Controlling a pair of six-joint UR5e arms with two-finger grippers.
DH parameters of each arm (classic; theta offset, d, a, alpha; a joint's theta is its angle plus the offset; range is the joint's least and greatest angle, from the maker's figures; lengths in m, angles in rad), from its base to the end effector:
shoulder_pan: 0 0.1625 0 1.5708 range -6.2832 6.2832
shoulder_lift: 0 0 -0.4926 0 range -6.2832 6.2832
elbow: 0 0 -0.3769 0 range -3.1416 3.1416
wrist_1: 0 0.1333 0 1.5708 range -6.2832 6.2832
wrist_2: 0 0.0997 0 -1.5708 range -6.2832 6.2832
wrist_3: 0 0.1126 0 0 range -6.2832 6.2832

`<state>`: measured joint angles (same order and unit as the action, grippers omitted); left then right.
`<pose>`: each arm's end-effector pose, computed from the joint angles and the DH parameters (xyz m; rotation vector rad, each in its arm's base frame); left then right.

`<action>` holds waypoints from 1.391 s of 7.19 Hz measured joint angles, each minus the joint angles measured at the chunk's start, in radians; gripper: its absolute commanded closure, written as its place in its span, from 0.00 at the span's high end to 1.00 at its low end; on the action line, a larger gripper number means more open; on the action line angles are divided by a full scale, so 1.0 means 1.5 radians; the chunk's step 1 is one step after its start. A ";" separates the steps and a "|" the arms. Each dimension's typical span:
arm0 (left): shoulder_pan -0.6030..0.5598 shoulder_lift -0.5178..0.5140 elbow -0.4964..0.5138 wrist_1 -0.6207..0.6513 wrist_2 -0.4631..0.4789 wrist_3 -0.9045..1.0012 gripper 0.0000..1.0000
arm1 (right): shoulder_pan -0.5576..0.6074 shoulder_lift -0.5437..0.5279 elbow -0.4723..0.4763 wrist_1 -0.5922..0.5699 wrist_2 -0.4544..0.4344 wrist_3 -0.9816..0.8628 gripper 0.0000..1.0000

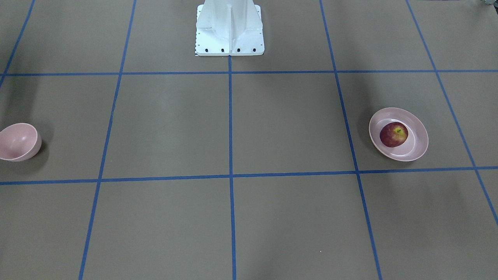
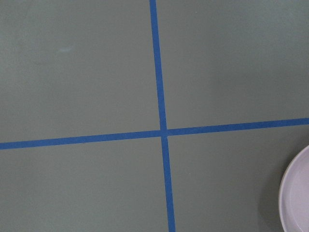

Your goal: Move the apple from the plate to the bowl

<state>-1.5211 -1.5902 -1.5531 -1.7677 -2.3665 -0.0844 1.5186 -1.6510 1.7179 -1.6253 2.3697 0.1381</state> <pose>-0.0280 -0.5018 0.7119 0.1344 0.8037 0.0463 0.0297 -0.4394 0.7056 -0.0642 -0.7966 0.0763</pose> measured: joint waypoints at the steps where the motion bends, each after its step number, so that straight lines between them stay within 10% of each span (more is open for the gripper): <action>1: 0.000 0.004 -0.005 0.000 0.001 0.001 0.99 | 0.000 0.000 0.000 0.000 0.000 0.000 1.00; 10: 0.030 -0.013 -0.026 -0.060 0.004 -0.033 0.99 | -0.062 0.016 0.002 0.087 -0.009 0.023 1.00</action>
<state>-1.4761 -1.6095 -1.5925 -1.8582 -2.3611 -0.1341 1.4263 -1.6266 1.7212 -1.4955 2.3560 0.1722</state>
